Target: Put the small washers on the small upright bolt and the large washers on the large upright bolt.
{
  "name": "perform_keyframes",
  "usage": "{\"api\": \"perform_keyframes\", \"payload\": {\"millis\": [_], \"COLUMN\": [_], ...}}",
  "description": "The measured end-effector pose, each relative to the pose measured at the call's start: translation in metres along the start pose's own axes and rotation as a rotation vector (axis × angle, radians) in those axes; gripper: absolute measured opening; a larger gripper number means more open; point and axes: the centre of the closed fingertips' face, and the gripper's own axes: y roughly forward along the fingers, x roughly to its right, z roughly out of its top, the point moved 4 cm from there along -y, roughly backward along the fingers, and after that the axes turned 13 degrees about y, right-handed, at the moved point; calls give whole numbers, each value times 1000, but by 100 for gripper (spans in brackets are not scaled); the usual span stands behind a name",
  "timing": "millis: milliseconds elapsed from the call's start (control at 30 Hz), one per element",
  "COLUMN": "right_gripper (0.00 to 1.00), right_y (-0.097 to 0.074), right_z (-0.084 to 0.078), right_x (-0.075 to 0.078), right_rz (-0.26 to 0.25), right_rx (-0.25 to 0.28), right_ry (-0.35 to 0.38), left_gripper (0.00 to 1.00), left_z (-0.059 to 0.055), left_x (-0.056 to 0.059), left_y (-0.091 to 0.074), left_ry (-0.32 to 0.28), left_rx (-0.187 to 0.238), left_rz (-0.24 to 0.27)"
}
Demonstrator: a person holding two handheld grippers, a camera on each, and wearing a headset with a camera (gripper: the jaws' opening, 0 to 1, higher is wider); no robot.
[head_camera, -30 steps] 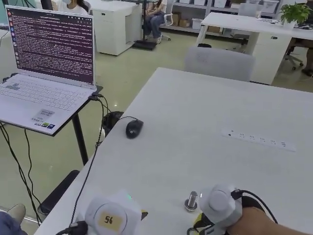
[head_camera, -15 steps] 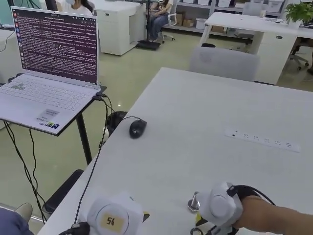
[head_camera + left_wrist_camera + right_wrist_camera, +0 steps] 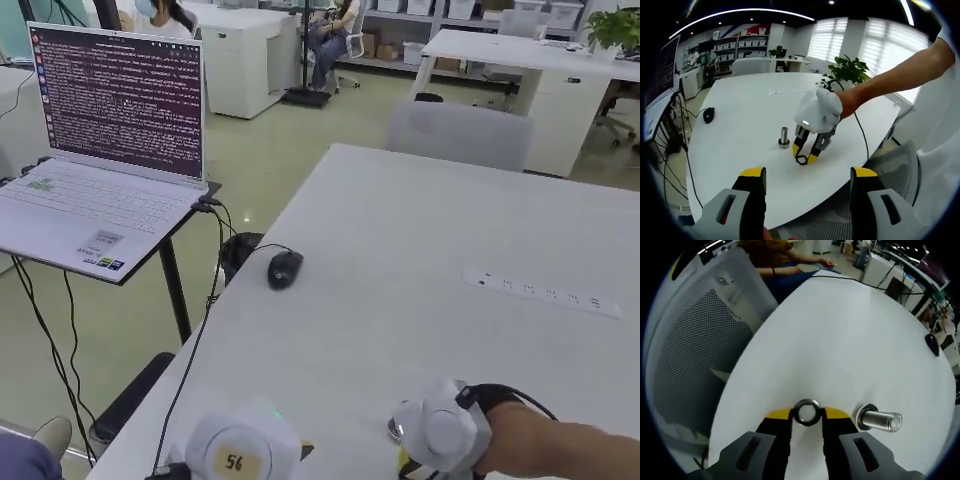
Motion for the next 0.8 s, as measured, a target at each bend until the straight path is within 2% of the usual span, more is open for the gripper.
{"api": "perform_keyframes", "payload": {"millis": [133, 367, 500, 600, 800], "right_gripper": [26, 28, 24, 23, 23], "right_y": [-1, -2, -2, -3, -5], "right_z": [-7, -7, -7, -7, -8], "right_x": [-1, -2, -4, -4, -8], "right_rz": [3, 4, 2, -6, -24], "right_rx": [-23, -36, -31, -22, 40], "right_ry": [-56, -76, -85, -53, 95], "left_gripper": [68, 68, 68, 68, 68], "left_z": [0, 4, 5, 5, 3], "left_x": [1, 3, 3, 3, 2], "left_y": [1, 3, 4, 5, 2], "left_ry": [4, 14, 15, 14, 5], "left_rx": [0, 1, 3, 3, 4], "left_rz": [-7, -17, -17, -16, -6]}}
